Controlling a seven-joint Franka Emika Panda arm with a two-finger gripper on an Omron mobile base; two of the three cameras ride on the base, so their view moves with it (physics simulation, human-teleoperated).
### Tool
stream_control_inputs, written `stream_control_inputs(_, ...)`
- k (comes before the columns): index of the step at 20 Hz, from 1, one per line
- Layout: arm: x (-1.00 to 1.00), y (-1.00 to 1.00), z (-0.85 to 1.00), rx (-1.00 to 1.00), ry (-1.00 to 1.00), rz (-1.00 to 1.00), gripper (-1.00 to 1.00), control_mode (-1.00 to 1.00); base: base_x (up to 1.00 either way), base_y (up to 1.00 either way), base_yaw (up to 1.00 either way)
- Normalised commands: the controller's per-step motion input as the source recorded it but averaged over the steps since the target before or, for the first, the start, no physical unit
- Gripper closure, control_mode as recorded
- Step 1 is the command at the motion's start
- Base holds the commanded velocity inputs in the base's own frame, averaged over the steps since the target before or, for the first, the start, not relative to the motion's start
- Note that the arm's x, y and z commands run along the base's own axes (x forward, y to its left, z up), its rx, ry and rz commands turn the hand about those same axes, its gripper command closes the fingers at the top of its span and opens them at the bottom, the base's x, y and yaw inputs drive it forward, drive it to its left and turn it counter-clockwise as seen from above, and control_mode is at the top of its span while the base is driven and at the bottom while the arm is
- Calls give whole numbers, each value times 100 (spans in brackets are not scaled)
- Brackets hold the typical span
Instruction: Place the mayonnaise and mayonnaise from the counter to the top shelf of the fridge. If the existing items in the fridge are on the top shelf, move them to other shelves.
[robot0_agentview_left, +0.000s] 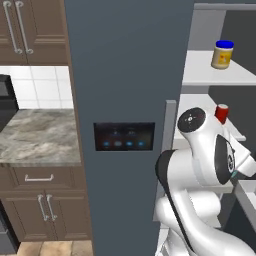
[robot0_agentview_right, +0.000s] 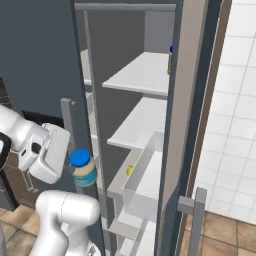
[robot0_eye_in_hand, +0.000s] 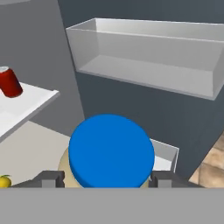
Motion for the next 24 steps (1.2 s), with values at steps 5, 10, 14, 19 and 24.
stream_control_inputs(5, 0, -6, 26, 0, 0, 6, 100, -100, 1, -4, 4)
stream_control_inputs(10, 0, -11, 87, -4, -3, 23, 100, -100, 0, 0, 0)
stream_control_inputs(14, 0, -7, 99, -12, -1, 29, 100, -100, 0, 0, 0)
stream_control_inputs(19, 0, -10, 91, -17, 0, 28, 100, -100, 0, 0, 0)
stream_control_inputs(24, 3, -30, 70, -3, 7, 38, 100, -100, 0, 0, 0)
